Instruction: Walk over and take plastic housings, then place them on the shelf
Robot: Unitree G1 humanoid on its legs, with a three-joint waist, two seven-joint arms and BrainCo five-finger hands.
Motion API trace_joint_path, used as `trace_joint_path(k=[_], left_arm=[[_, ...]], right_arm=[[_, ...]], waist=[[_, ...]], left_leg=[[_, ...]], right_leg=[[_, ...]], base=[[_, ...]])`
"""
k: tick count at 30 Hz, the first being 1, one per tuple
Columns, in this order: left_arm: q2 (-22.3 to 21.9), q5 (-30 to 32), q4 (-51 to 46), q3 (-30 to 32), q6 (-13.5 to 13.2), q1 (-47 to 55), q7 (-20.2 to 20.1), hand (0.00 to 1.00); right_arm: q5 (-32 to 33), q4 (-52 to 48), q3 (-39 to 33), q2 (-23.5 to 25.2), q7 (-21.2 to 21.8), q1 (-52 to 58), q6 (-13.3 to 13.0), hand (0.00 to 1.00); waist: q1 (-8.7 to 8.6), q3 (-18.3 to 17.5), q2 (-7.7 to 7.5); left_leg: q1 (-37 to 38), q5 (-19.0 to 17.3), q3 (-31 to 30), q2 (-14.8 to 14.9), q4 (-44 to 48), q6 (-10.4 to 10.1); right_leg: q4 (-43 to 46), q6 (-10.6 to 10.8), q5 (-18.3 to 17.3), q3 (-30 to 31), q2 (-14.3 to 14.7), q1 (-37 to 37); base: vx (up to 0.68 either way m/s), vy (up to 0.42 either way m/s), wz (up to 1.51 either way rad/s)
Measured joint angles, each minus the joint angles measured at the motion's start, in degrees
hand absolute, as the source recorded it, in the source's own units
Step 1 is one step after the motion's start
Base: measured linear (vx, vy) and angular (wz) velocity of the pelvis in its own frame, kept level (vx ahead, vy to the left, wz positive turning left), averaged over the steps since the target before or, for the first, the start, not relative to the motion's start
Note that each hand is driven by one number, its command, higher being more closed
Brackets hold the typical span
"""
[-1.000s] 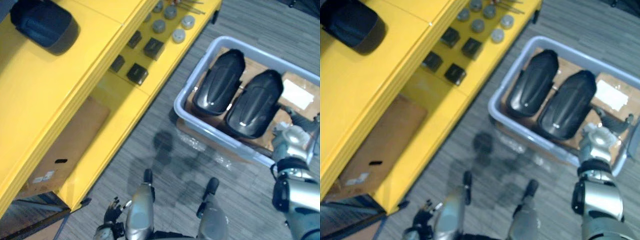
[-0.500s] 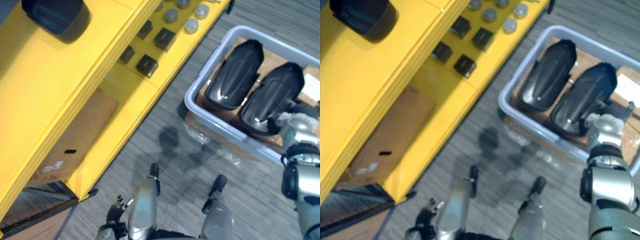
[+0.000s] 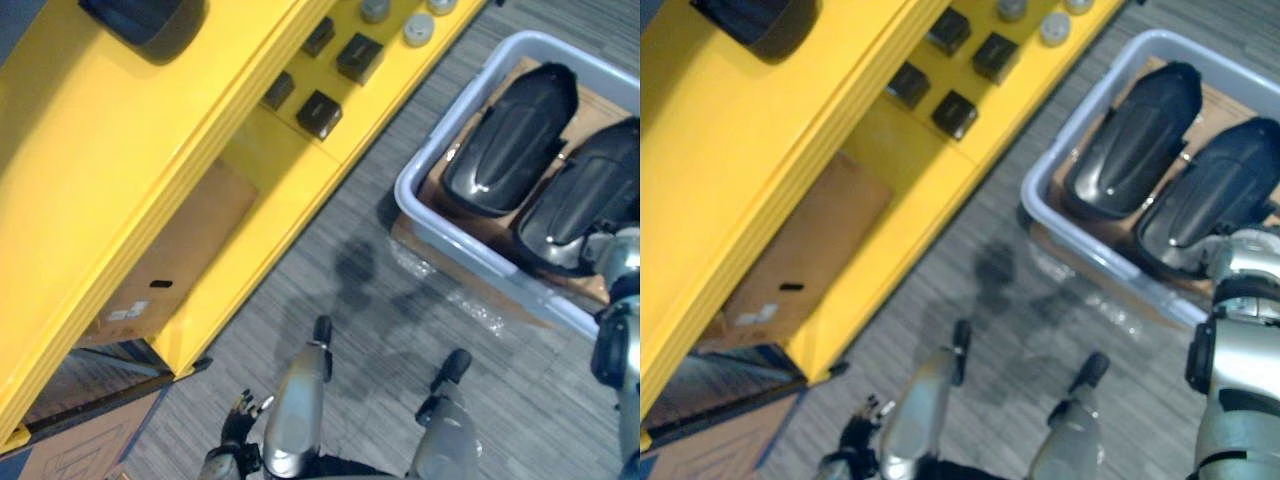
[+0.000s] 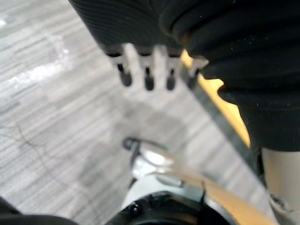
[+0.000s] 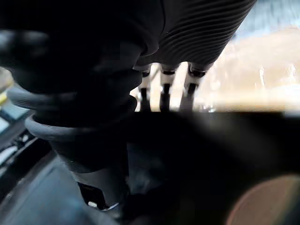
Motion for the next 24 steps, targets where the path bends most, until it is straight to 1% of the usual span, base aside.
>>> trace_joint_path(k=[2, 3, 5, 8, 10, 12, 14, 15, 16, 17, 18, 21, 22, 23, 24], left_arm=[[0.1, -0.5, 0.3, -1.1, 0.0, 0.0, 0.1, 0.00], [0.1, -0.7, 0.5, -1.2, 0.0, 0.0, 0.1, 0.00], [0.1, -1.0, 0.8, -1.5, 0.0, 0.0, 0.1, 0.00], [0.1, -1.0, 0.4, -1.6, 0.0, 0.1, 0.1, 0.00], [0.2, -1.0, -0.9, -1.5, 0.1, 0.5, 0.1, 0.00], [0.3, -1.0, -1.9, -1.5, 0.1, 1.0, 0.1, 0.00], [0.5, -0.9, -4.1, -1.3, 0.1, 1.9, 0.1, 0.00], [0.5, -0.9, -4.7, -1.1, 0.1, 2.1, 0.1, 0.00], [0.5, -0.6, -6.1, -0.8, 0.1, 2.5, 0.2, 0.00], [0.5, -0.2, -6.6, -0.6, 0.1, 2.7, 0.3, 0.00], [0.6, 1.0, -8.7, 0.2, 0.0, 3.3, 0.9, 0.00], [0.6, 4.2, -12.3, 2.0, 0.3, 3.5, 3.2, 0.00], [0.6, 7.5, -13.6, 3.3, 0.8, 3.5, 5.1, 0.00], [0.6, 8.4, -14.0, 4.1, 1.0, 3.5, 6.1, 0.00], [0.6, 10.3, -14.3, 5.8, 1.6, 3.4, 8.0, 0.00]], right_arm=[[-4.0, 0.5, 0.1, -1.4, 1.0, 0.0, 0.3, 1.00], [-5.2, 0.9, 0.3, -1.6, 1.1, 0.0, 0.5, 1.00], [-9.7, 1.4, 0.5, -1.7, 2.6, -0.1, 2.5, 1.00], [-14.7, 2.5, 0.5, -1.8, 3.6, -0.3, 3.7, 1.00], [-16.2, 3.6, 0.3, -2.3, 3.7, -0.3, 3.3, 1.00], [-16.2, 4.6, -0.3, -2.7, 3.7, 0.0, 1.5, 1.00], [-16.2, 4.9, -0.4, -2.8, 2.5, 0.8, -2.1, 1.00], [-16.2, 4.9, -0.4, -2.8, 2.1, 1.0, -3.0, 1.00], [-16.1, 4.9, -0.4, -2.8, 1.2, 1.7, -4.6, 1.00], [-16.1, 4.9, -0.3, -2.8, 0.9, 2.3, -5.3, 1.00], [-16.1, 4.6, -0.3, -2.8, -0.5, 3.3, -6.9, 1.00], [-16.1, 1.4, -0.1, -2.7, -3.1, 6.0, -9.8, 1.00], [-16.1, -0.5, -0.1, -2.5, -4.5, 7.6, -10.9, 1.00], [-16.1, -1.7, 0.0, -2.1, -5.2, 8.4, -11.7, 1.00], [-16.1, -3.5, 0.0, -1.5, -6.0, 9.6, -12.8, 1.00]], waist=[[-0.05, -0.1, 0.54], [-0.02, -0.1, 0.59], [-0.03, -0.1, 0.66], [0.04, -0.1, 0.66], [0.05, -0.1, 0.66], [-0.02, -0.1, 0.66], [-0.20, -0.1, 0.64], [-0.22, -0.1, 0.63], [-0.27, -0.1, 0.59], [-0.32, -0.1, 0.59], [-0.50, 0.0, 0.50], [-1.00, 0.4, -0.24], [-1.27, 0.5, -0.62], [-1.56, 0.5, -1.11], [-1.87, 0.5, -1.90]], left_leg=[[-0.8, 0.1, -0.5, -0.4, 0.2, 0.2], [-0.8, 0.1, -0.5, -0.5, 0.2, 0.2], [-0.8, 0.1, -0.8, -0.6, 0.2, 0.2], [-0.8, 0.1, -1.0, -0.7, 0.2, 0.2], [-0.8, 0.1, -1.0, -0.7, 0.3, 0.2], [-0.8, 0.1, -1.1, -0.7, 0.4, 0.2], [-0.8, 0.1, -1.1, -0.7, 0.6, 0.3], [-0.8, 0.0, -1.1, -0.6, 0.7, 0.4], [-0.8, -0.2, -1.2, -0.6, 1.1, 0.6], [-0.7, -0.3, -1.3, -0.6, 1.4, 0.7], [-0.6, -0.7, -1.5, -0.5, 2.2, 0.7], [0.3, -0.8, -1.7, -0.5, 2.2, 0.8], [1.2, -0.8, -1.6, -0.3, 1.9, 0.7], [1.7, -0.8, -1.4, -0.1, 1.7, 0.7], [2.6, -0.7, -0.9, 0.2, 1.1, 0.6]], right_leg=[[0.4, 0.0, -0.1, -0.4, -0.4, -0.3], [0.4, 0.0, -0.1, -0.5, -0.5, -0.3], [0.4, 0.2, -0.3, -1.1, -0.5, 0.0], [1.0, 0.3, -0.7, -1.3, -0.8, 0.1], [1.2, 0.3, -0.8, -1.5, -0.8, 0.1], [1.3, 0.3, -0.8, -1.5, -0.8, 0.2], [1.3, 0.3, -0.8, -1.5, -0.8, 0.3], [1.3, 0.3, -0.8, -1.5, -0.8, 0.3], [1.3, 0.3, -0.8, -1.6, -0.7, 0.7], [1.2, 0.3, -0.8, -1.7, -0.7, 1.1], [1.0, 0.3, -0.8, -2.0, -0.5, 1.8], [0.5, 0.3, -0.8, -2.3, -0.3, 3.2], [0.0, 0.3, -0.7, -2.3, -0.1, 4.1], [-0.2, 0.3, -0.7, -2.3, 0.1, 4.4], [-0.4, 0.3, -0.7, -2.1, 0.2, 4.8]], base=[[0.01, 0.029, 0.12], [0.00, 0.020, 0.09], [0.01, 0.010, 0.08], [0.00, 0.008, 0.05], [0.00, 0.006, 0.02], [0.00, 0.000, 0.00], [0.00, 0.000, 0.00], [0.00, 0.000, 0.00], [0.00, 0.000, 0.00], [-0.02, 0.032, 0.06], [-0.02, 0.038, 0.08], [-0.01, 0.026, 0.04], [-0.01, 0.000, -0.04], [0.00, -0.007, -0.11], [0.02, -0.016, -0.23]])
